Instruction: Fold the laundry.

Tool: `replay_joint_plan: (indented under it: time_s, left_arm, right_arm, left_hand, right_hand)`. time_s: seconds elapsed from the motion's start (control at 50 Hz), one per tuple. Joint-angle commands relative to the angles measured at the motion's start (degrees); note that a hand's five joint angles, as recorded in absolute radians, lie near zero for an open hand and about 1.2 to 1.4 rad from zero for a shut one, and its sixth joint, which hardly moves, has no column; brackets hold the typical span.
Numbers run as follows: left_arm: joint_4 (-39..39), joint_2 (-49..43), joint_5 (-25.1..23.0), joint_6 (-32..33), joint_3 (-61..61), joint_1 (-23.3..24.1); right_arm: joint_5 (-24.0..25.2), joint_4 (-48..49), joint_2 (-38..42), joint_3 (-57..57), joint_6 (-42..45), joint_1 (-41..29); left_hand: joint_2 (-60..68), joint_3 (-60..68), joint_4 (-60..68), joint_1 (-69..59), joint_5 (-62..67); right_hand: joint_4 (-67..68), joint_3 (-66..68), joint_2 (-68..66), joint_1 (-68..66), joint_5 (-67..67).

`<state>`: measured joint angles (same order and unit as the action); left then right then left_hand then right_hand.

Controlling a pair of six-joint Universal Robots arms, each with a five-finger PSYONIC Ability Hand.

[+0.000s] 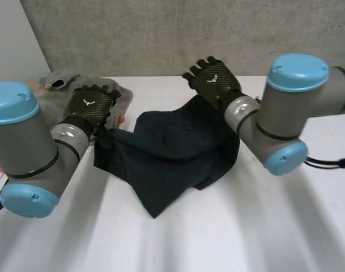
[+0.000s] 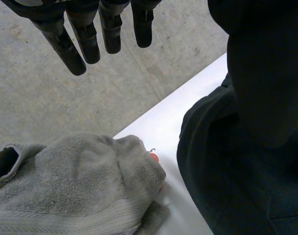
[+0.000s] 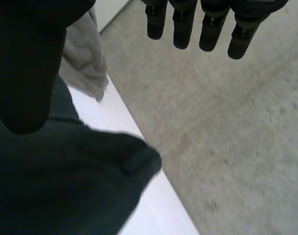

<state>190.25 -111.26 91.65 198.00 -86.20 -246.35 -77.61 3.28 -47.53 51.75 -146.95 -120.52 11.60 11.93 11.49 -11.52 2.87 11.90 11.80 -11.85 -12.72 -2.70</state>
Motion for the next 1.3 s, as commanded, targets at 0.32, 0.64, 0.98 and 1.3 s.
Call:
replay_joint_plan:
  time_s: [0.32, 0.64, 0.98, 1.3]
  left_arm:
    - [-5.9, -9.2, 2.1, 0.3, 6.3, 1.4]
    - [2.9, -6.1, 3.9, 5.3, 10.9, 2.5]
    - [8.0, -3.8, 4.5, 6.6, 29.7, 2.2]
    - [4.1, 1.8, -2.1, 6.1, -6.4, 4.4]
  right_arm:
    - [7.3, -14.4, 33.0, -40.9, -2.2, -2.3]
    - [3.5, -10.2, 26.1, -38.9, -4.3, 1.2]
    - [-9.1, -2.6, -7.2, -10.8, -17.2, 7.6]
    - [6.0, -10.7, -22.4, 37.8, -1.3, 12.9]
  left_hand:
    - [41.2, 40.9, 41.3, -41.3, 39.9]
    - [68.4, 68.1, 68.5, -68.5, 67.1]
    - [68.4, 68.1, 68.5, -68.5, 67.1]
    - [68.4, 68.1, 68.5, -68.5, 67.1]
  right_hand:
    - [10.4, 10.5, -10.4, -9.5, -9.6]
    - [68.1, 68.2, -68.2, -67.3, -67.3]
    - [68.1, 68.2, -68.2, -67.3, -67.3]
    - [68.1, 68.2, -68.2, -67.3, -67.3]
